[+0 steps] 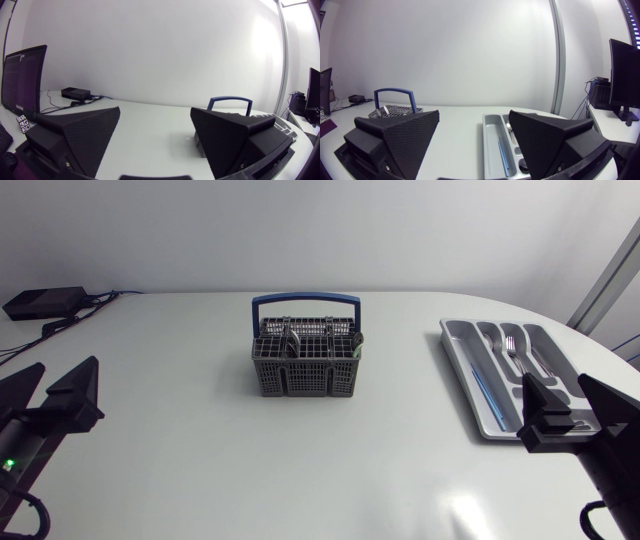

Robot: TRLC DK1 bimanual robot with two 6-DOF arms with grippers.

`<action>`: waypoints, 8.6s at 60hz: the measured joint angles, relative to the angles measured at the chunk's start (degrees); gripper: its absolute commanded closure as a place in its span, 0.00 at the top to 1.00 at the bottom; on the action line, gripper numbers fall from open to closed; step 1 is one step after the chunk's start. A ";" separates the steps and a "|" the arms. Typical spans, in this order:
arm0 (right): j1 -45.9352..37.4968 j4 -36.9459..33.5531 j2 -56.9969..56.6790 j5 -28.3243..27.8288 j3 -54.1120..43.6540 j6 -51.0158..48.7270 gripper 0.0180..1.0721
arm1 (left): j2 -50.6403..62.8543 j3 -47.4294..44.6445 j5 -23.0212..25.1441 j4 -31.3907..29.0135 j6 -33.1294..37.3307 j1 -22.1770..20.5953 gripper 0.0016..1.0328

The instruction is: Unload the cutlery basket into the drawer organizer.

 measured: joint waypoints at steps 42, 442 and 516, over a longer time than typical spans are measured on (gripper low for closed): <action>12.55 1.64 25.64 10.25 16.79 -0.13 0.95 | 29.51 18.53 -13.11 -2.16 -4.24 -17.53 0.96; 19.93 -57.11 77.11 -4.17 82.20 39.08 0.05 | 69.05 45.29 -2.82 -16.13 -14.71 -32.74 0.96; -14.80 -28.02 79.19 21.18 45.81 1.88 0.05 | 68.06 45.29 -2.82 -16.33 -14.75 -33.79 0.96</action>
